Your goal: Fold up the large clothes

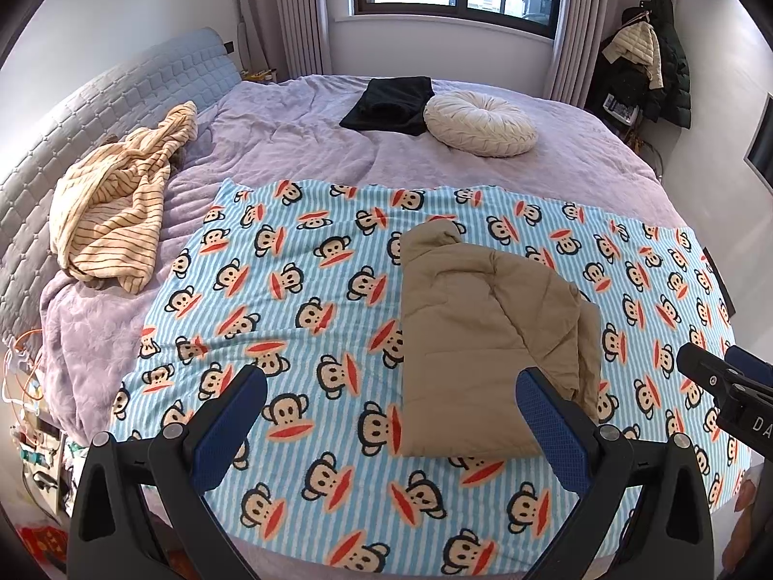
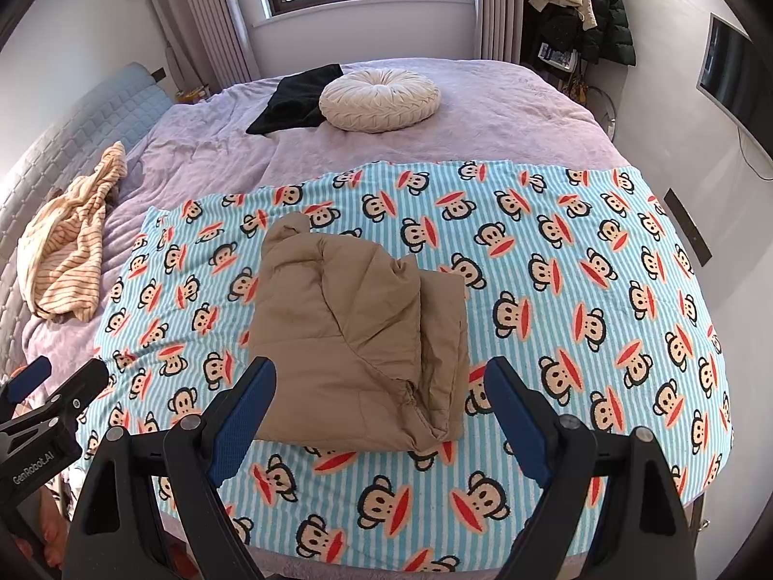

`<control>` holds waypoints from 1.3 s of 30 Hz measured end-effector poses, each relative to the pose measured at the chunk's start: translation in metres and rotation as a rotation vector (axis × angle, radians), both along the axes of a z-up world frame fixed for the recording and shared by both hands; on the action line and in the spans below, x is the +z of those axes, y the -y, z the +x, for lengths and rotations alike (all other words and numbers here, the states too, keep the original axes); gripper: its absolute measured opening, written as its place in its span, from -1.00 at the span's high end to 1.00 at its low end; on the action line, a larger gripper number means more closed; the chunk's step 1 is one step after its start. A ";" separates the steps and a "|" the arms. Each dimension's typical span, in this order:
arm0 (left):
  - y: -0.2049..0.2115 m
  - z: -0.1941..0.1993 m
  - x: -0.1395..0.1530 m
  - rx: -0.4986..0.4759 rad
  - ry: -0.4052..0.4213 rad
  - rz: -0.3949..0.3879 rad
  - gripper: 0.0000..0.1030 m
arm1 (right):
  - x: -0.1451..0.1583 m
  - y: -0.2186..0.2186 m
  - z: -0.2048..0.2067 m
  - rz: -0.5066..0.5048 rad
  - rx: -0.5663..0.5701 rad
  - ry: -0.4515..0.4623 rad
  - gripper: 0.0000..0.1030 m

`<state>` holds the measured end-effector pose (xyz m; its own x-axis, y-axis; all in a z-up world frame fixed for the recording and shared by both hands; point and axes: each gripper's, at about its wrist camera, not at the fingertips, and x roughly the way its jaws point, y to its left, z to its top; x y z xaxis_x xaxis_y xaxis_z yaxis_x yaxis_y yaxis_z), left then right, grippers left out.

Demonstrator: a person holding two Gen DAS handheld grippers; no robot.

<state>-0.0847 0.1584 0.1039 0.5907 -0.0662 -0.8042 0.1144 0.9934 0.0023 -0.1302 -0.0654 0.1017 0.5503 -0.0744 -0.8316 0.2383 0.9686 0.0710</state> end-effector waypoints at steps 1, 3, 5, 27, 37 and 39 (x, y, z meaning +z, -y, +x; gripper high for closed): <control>0.000 0.000 0.000 0.000 0.000 0.000 -1.00 | 0.001 0.000 0.000 0.000 0.000 0.000 -0.74; 0.000 0.000 0.000 0.000 0.000 0.000 -1.00 | 0.000 0.000 0.000 -0.001 0.002 0.000 -0.74; 0.000 0.000 0.000 -0.001 0.000 0.000 -1.00 | 0.000 0.000 0.000 0.001 0.001 -0.001 -0.74; -0.003 -0.002 0.000 0.010 0.007 0.008 -1.00 | -0.001 0.000 0.002 0.001 0.001 -0.002 -0.74; -0.004 -0.003 -0.002 0.018 0.008 0.012 -1.00 | -0.001 0.000 0.003 0.001 0.002 -0.002 -0.74; -0.004 -0.002 -0.002 0.017 0.009 0.015 -1.00 | -0.001 0.000 0.003 0.001 0.001 -0.002 -0.74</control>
<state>-0.0866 0.1620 0.1017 0.5985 -0.0441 -0.7999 0.0978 0.9950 0.0183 -0.1274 -0.0657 0.1011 0.5486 -0.0726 -0.8330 0.2370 0.9689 0.0717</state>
